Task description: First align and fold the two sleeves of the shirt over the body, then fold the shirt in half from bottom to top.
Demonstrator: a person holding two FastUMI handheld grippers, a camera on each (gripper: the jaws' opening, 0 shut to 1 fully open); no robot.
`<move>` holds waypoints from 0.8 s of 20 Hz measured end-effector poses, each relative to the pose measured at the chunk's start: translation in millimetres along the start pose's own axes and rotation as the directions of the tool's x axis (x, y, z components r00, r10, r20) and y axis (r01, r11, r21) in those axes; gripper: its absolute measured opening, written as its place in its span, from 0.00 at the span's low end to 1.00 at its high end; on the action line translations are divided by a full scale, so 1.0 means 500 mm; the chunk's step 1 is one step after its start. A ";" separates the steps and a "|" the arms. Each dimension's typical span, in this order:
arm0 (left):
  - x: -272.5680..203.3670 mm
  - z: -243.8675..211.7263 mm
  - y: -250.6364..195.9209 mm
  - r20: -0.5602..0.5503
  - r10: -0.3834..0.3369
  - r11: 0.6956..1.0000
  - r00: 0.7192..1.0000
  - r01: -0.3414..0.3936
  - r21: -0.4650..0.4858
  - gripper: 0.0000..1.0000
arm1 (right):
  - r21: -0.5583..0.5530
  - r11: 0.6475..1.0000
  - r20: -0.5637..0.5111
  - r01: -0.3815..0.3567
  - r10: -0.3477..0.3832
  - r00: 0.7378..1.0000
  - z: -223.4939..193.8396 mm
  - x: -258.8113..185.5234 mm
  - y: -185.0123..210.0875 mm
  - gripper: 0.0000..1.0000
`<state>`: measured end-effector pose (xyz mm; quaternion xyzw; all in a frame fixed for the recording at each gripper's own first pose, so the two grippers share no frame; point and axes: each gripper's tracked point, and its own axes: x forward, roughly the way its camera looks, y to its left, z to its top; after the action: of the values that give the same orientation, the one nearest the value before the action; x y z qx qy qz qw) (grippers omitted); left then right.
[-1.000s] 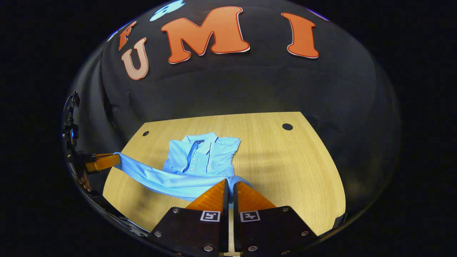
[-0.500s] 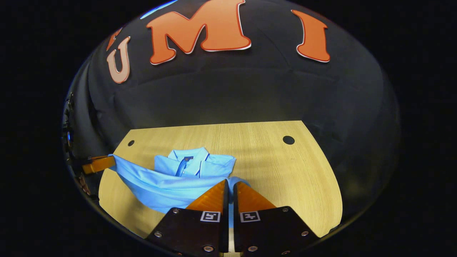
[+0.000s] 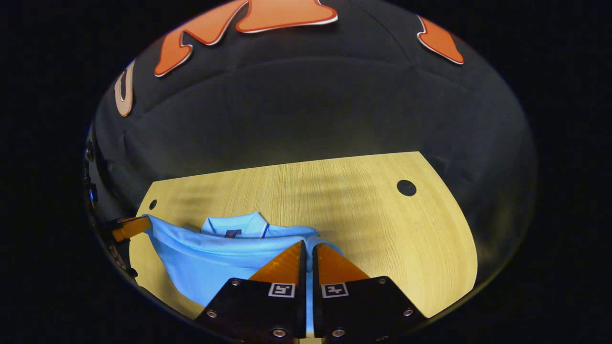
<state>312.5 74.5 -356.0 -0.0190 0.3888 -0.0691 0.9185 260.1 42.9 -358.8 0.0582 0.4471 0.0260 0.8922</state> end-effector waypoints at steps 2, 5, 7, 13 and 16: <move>0.039 -0.009 0.026 -0.018 0.024 0.999 1.000 -0.023 0.038 0.05 | 0.010 1.000 -0.003 -0.012 0.012 1.000 0.013 0.043 0.002 0.06; 0.076 -0.008 0.042 -0.025 0.044 0.997 0.999 -0.042 0.068 0.09 | 0.031 0.998 -0.027 -0.056 0.057 0.998 0.014 0.087 0.019 0.09; 0.085 -0.005 0.042 -0.023 0.055 0.994 0.998 -0.053 0.098 0.23 | 0.041 0.996 -0.052 -0.084 0.086 0.995 0.006 0.090 0.028 0.19; 0.035 0.021 0.020 0.022 0.042 0.996 0.999 -0.043 0.084 1.00 | -0.102 0.994 0.008 -0.037 0.038 0.999 0.013 0.072 -0.004 0.89; -0.022 0.042 0.001 0.065 0.052 0.993 0.997 -0.058 0.100 1.00 | -0.160 0.987 0.068 -0.016 0.027 0.997 0.029 0.050 -0.015 0.95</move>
<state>320.3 76.3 -333.5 0.0362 0.3565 -0.0629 0.9315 286.8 36.8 -370.9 -0.0075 0.4112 0.0690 0.9089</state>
